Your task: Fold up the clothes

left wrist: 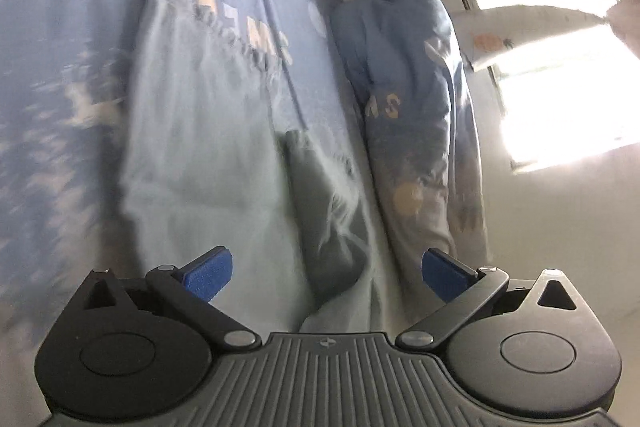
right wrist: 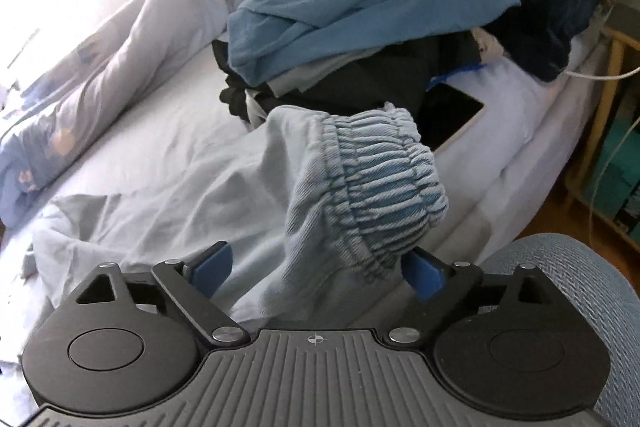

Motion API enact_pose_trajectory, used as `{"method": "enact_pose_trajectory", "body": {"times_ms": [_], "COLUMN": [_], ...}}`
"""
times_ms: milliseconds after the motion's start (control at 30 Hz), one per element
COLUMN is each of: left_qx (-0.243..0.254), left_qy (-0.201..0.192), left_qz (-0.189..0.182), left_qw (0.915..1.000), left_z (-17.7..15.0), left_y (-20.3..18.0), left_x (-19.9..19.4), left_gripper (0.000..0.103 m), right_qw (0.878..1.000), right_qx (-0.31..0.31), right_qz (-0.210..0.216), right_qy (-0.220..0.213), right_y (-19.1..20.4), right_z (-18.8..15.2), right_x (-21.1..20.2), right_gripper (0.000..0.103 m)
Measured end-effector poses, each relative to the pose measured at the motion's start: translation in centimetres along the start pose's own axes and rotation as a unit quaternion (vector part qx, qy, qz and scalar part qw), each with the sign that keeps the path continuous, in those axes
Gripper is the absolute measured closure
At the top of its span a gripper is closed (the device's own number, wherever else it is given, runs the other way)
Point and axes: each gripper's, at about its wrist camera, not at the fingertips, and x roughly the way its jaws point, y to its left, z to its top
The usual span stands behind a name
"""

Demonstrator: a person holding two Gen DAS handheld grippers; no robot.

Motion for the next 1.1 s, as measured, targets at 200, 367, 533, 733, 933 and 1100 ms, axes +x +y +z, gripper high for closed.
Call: {"method": "enact_pose_trajectory", "body": {"times_ms": [200, 367, 533, 733, 933, 1100], "left_qx": [-0.005, 0.005, 0.028, 0.08, 0.111, 0.108], "left_qy": [0.009, 0.027, 0.035, 0.05, 0.068, 0.076], "left_qz": [-0.005, 0.011, 0.043, 0.05, 0.038, 0.029], "left_qw": [0.9999, 0.9996, 0.998, 0.9942, 0.9908, 0.9909], "left_z": [2.7, 3.7, 4.3, 5.6, 6.4, 6.3], "left_y": [-2.3, -1.9, -1.2, -1.3, -1.2, -1.2], "left_x": [6.3, 10.7, 14.2, 17.7, 19.7, 20.2], "left_gripper": [0.0, 0.0, 0.0, 0.0, 0.0, 0.045], "right_qw": [0.999, 0.997, 0.992, 0.978, 0.974, 0.976], "right_qx": [-0.031, -0.063, -0.08, -0.073, -0.089, -0.081], "right_qz": [-0.017, 0.032, 0.093, 0.193, 0.205, 0.194], "right_qy": [-0.036, -0.039, -0.034, 0.032, 0.05, 0.058], "right_y": [3.3, 6.7, 11.2, 15.3, 17.1, 16.9], "right_z": [-1.1, -1.3, -2.2, -3.4, -4.0, -4.2], "right_x": [-2.9, -2.4, -0.4, 3.0, 4.3, 4.9], "right_gripper": [0.002, 0.001, 0.0, 0.0, 0.0, 0.0]}}
